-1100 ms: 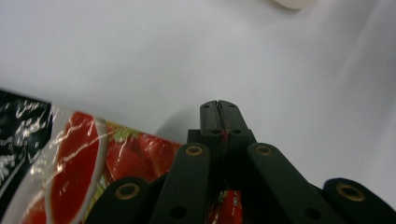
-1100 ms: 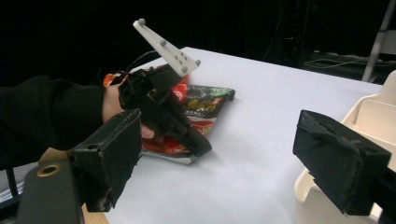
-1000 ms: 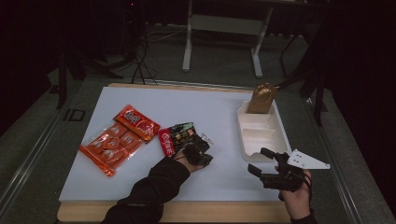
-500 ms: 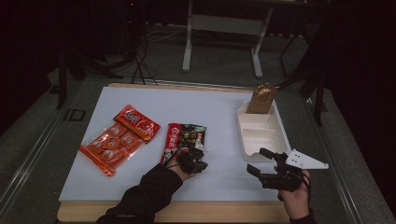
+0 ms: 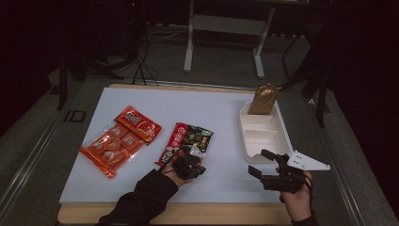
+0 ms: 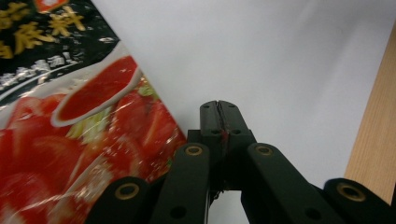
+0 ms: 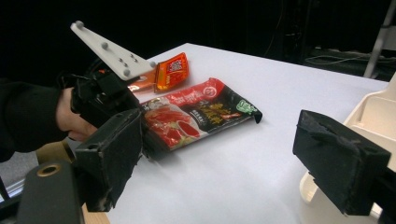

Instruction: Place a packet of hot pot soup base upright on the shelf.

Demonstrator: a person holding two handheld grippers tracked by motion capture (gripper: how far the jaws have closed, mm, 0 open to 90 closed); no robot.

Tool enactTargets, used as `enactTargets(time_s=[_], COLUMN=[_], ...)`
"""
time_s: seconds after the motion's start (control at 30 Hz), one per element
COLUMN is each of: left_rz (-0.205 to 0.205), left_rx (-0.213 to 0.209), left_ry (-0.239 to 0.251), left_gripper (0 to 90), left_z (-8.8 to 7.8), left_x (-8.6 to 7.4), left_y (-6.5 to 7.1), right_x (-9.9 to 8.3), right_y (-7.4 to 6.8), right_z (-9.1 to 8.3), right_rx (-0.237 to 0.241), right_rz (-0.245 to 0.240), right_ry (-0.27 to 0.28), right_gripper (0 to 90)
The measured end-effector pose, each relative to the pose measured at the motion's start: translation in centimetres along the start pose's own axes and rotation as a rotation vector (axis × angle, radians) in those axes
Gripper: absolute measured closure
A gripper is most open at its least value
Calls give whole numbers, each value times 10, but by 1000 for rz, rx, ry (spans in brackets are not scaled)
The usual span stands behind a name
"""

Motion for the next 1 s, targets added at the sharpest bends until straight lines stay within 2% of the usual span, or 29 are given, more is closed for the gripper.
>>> enactTargets(time_s=[0.2, 0.3, 0.33, 0.5, 0.6, 0.67, 0.73, 0.8, 0.87, 1.0], left_rz=[-41, -66, -69, -100, -122, -138, -152, -161, -177, -208], left_rx=[8, 20, 24, 71, 93, 109, 121, 122, 142, 138], left_ry=[76, 109, 118, 156, 165, 173, 173, 180, 186, 193], left_gripper=[895, 856, 818, 727, 674, 673, 619, 618, 577, 546], left_z=[-30, -44, -49, -66, -70, -71, -71, -71, -70, -66], left_x=[-4, -8, -9, -15, -16, -16, -15, -14, -12, -8], left_y=[-15, -26, -29, -51, -63, -71, -79, -86, -94, -109], right_x=[0, 0, 0, -1, -1, -2, -3, -3, -4, -5], right_y=[0, -2, -2, -6, -8, -8, -8, -8, -8, -8], right_z=[1, 2, 2, 0, -1, -2, -2, -2, -2, -2], right_rx=[-5, 1, -3, -6, -8, -8, -13, -14, -15, -18], right_rz=[-6, -4, -7, -19, -23, -18, -19, -17, -17, -17], right_ry=[0, 0, -2, 3, 6, 2, 1, -1, -4, -7], right_gripper=[157, 157, 157, 157, 157, 157, 157, 157, 157, 157])
Point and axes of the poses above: each handheld gripper's, and its own axes: z roughly forward along the jaws, x roughly out of its top, y roughly to its right, the point moved 8 cm from there along z, roughly forward along the jaws, and after that the axes turned 13 degrees about -y, right-handed, at the moved point
